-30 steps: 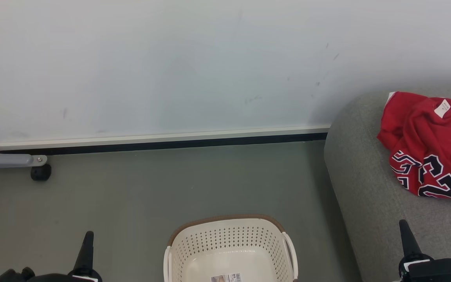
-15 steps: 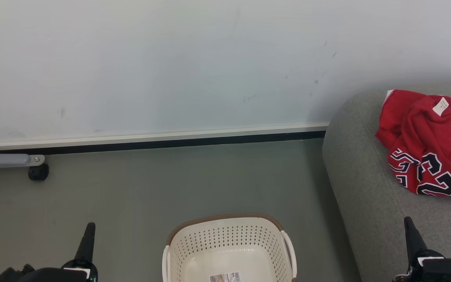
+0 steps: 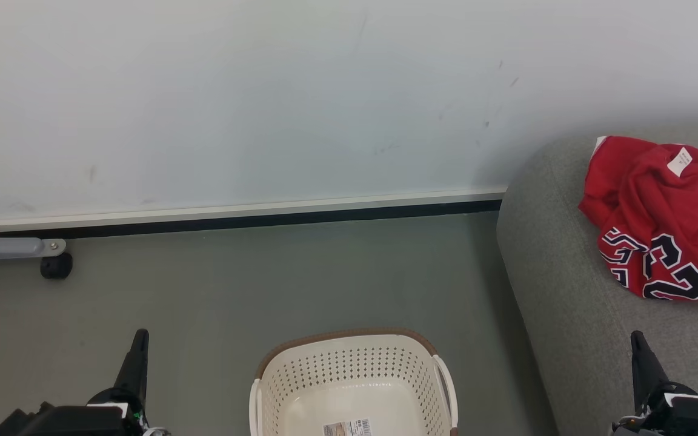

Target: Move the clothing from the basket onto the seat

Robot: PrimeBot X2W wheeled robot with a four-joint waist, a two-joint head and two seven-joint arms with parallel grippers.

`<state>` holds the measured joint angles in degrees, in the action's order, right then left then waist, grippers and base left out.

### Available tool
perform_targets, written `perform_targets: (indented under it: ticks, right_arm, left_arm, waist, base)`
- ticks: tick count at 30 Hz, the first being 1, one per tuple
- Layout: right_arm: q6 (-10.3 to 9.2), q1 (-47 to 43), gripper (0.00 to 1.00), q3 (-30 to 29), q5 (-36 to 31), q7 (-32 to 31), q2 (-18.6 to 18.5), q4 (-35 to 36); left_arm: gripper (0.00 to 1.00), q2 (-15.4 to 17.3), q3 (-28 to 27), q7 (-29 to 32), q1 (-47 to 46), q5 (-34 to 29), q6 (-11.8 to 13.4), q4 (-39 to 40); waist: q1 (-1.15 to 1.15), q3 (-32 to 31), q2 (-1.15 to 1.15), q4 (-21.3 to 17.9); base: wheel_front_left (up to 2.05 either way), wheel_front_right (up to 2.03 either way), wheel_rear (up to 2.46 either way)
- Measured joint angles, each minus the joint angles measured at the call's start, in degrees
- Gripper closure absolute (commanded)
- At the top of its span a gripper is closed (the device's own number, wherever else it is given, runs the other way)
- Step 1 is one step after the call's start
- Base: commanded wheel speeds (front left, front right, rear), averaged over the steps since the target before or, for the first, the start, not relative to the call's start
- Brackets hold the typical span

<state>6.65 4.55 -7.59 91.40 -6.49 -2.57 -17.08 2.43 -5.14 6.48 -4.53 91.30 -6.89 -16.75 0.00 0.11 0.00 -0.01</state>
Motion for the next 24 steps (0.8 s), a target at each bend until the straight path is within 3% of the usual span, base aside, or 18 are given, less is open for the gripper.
perform_targets:
  ticks: [24]
  right_arm:
    - [0.24, 0.7, 1.00, 0.0, 0.0, 0.0, 0.0, 0.0]
  left_arm:
    - [1.00, 0.0, -0.1, 0.0, 0.0, 0.4, -0.2, -0.1]
  waist:
    - [0.00, 0.0, 0.00, 0.0]
  base:
    - [0.00, 0.00, 0.00]
